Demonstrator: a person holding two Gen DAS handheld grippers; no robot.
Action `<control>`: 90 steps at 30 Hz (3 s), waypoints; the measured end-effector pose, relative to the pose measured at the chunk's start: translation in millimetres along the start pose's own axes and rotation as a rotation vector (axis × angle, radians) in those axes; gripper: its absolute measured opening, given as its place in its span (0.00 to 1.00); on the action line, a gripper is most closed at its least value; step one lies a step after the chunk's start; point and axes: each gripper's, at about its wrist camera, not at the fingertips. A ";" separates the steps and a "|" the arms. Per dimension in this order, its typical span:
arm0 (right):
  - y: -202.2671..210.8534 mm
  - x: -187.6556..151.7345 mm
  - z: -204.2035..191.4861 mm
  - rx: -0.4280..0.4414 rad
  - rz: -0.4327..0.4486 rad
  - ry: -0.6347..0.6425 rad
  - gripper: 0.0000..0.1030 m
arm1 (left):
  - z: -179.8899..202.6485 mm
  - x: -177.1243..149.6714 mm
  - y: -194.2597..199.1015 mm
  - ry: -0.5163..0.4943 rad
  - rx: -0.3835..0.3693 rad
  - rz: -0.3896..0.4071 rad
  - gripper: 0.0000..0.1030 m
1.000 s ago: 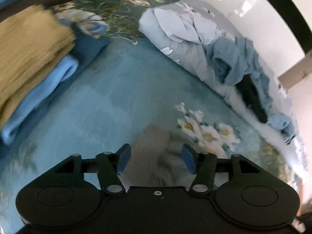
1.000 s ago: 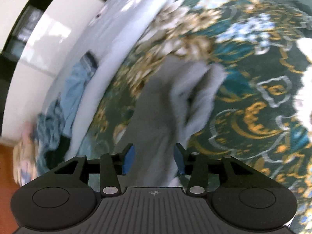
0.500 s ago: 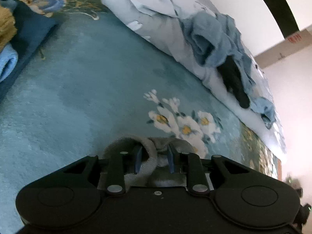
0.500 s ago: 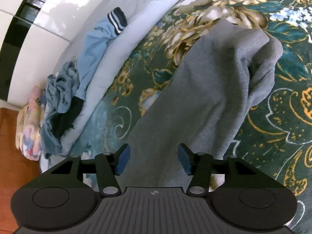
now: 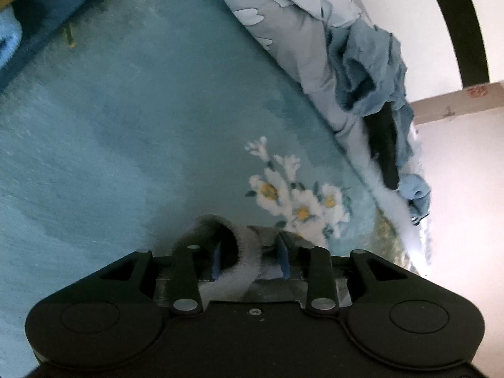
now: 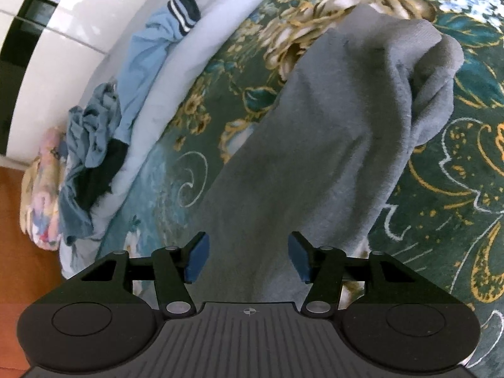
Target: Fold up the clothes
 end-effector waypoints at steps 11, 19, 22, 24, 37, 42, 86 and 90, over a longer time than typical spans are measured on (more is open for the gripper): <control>-7.3 1.7 0.7 0.003 -0.001 -0.028 0.52 | -13.5 -19.4 24.1 0.171 0.152 0.257 0.06; -3.6 3.6 6.9 0.009 0.012 -0.038 0.53 | -21.7 -15.0 10.8 0.204 0.215 0.220 0.12; 3.0 4.2 10.9 0.018 0.028 -0.049 0.53 | -21.1 -12.5 14.6 0.206 0.215 0.186 0.25; 8.7 5.0 13.4 0.023 0.042 -0.050 0.53 | -18.3 -14.9 21.4 0.191 0.224 0.164 0.30; 73.6 19.9 77.1 -0.046 0.302 -0.151 0.53 | 72.8 -117.2 70.1 0.115 0.365 0.345 0.62; 85.0 42.0 126.8 0.017 0.344 -0.283 0.37 | 129.3 -144.9 -5.2 0.099 0.168 0.226 0.62; 69.6 145.5 154.4 0.196 0.115 -0.084 0.21 | 254.1 -227.6 -243.4 0.217 0.127 -0.095 0.78; 53.1 136.5 168.0 0.172 0.058 -0.140 0.21 | 254.4 -226.1 -244.8 0.213 0.124 -0.102 0.80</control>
Point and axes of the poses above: each gripper's, at about its wrist camera, not at the fingertips, and y roughly against the way its jaws point, z to its right, x to its top, and after that the axes turned 10 degrees about -z, right-handed
